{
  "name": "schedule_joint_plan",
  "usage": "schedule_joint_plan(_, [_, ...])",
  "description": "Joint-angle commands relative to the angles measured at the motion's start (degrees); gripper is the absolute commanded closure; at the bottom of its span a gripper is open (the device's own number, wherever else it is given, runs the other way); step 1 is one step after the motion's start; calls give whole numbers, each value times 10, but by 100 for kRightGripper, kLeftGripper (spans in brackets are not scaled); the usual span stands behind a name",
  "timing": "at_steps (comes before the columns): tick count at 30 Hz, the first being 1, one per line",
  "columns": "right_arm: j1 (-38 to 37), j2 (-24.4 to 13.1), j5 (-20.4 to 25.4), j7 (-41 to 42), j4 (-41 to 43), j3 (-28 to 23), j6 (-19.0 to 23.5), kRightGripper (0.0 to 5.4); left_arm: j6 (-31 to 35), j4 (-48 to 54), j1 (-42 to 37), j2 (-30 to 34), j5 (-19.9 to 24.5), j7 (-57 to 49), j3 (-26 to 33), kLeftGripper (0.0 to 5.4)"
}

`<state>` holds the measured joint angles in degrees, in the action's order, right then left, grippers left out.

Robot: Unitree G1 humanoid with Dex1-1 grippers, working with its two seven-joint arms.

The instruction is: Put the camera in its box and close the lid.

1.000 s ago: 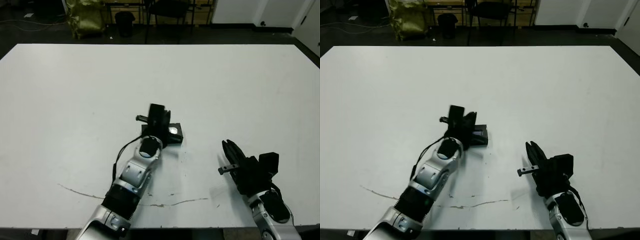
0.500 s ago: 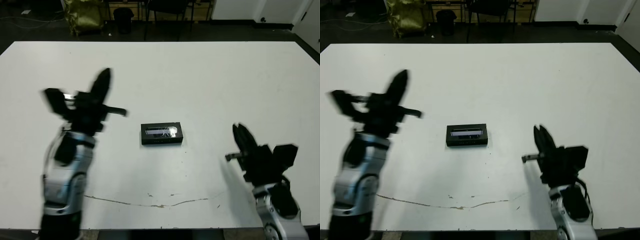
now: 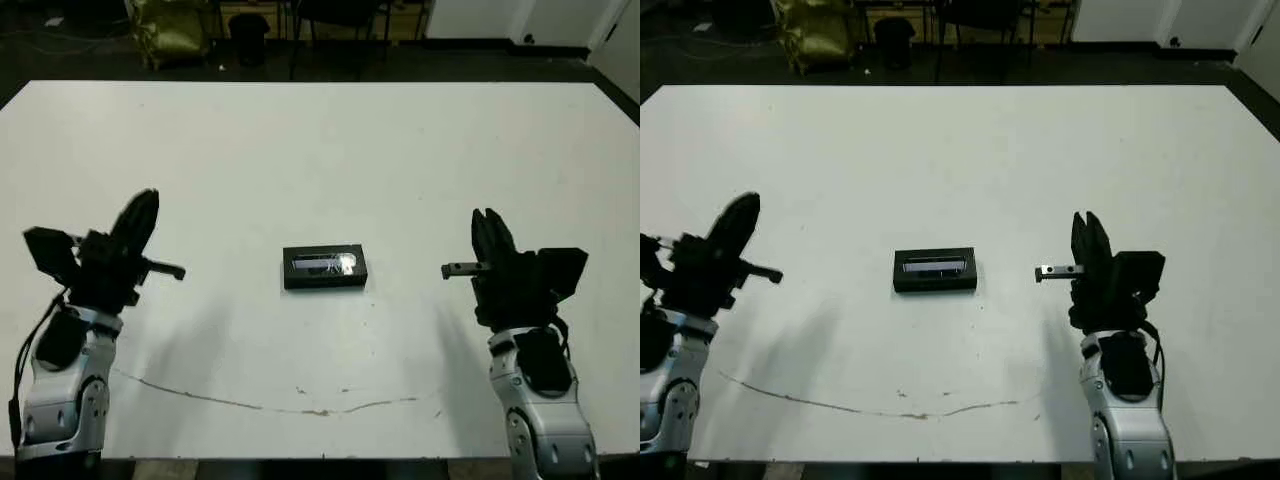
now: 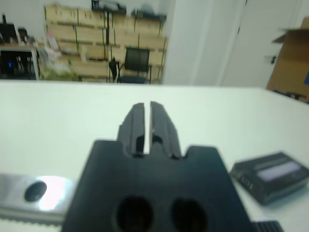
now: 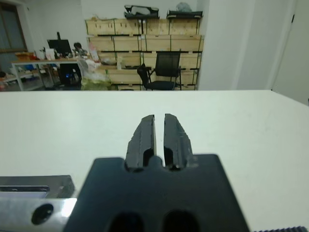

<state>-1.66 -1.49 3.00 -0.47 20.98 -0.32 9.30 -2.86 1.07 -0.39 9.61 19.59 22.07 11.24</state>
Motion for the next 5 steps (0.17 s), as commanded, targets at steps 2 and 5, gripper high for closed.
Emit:
schedule_joint_plan(2, [3, 4, -20, -10, -14, 8, 12, 540, 10, -15, 12, -17, -6, -14, -15, 539])
schedule_joint_plan(5, [1, 8, -16, -6, -19, 9, 18, 540, 23, -10, 11, -23, -3, -23, -20, 539])
